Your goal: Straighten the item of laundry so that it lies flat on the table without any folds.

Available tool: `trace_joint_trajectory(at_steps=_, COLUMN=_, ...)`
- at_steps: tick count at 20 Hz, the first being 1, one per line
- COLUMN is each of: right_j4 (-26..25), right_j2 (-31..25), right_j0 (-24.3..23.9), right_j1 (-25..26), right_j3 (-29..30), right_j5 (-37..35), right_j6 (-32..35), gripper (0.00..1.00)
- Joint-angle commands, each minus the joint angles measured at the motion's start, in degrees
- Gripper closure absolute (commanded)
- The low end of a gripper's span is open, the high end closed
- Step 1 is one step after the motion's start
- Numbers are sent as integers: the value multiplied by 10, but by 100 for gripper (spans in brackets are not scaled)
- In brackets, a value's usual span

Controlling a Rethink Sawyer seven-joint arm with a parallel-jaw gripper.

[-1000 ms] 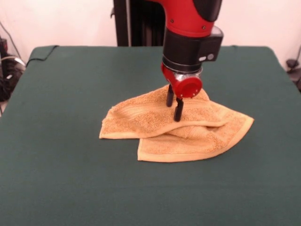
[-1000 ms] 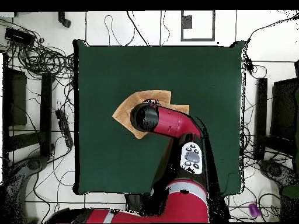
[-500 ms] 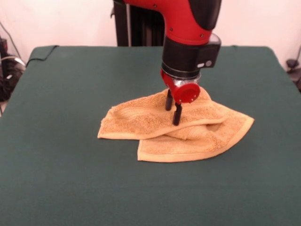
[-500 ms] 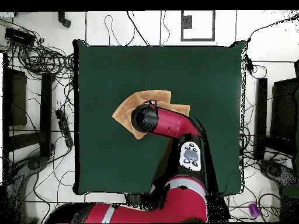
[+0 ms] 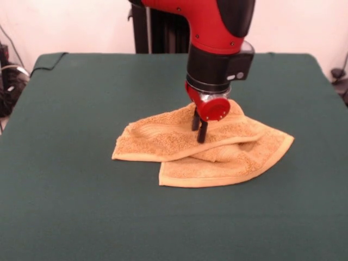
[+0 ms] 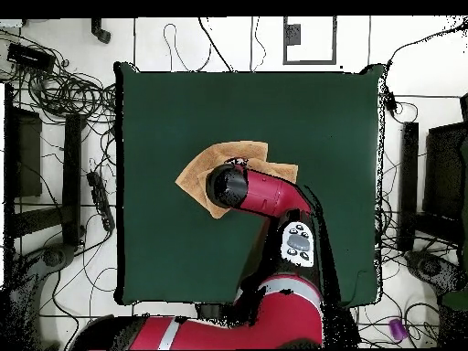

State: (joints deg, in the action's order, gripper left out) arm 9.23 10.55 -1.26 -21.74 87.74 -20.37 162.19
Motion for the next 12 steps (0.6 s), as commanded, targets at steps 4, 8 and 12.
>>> trace_joint_trajectory(at_steps=4, right_j4=30, right_j2=-14, right_j0=14, right_j1=20, right_j3=33, right_j5=30, right_j6=91, gripper=100)
trace_joint_trajectory(at_steps=8, right_j4=34, right_j2=-9, right_j0=20, right_j1=20, right_j3=33, right_j5=28, right_j6=98, gripper=100)
trace_joint_trajectory(at_steps=12, right_j4=37, right_j2=-13, right_j0=17, right_j1=16, right_j3=39, right_j5=31, right_j6=99, gripper=100)
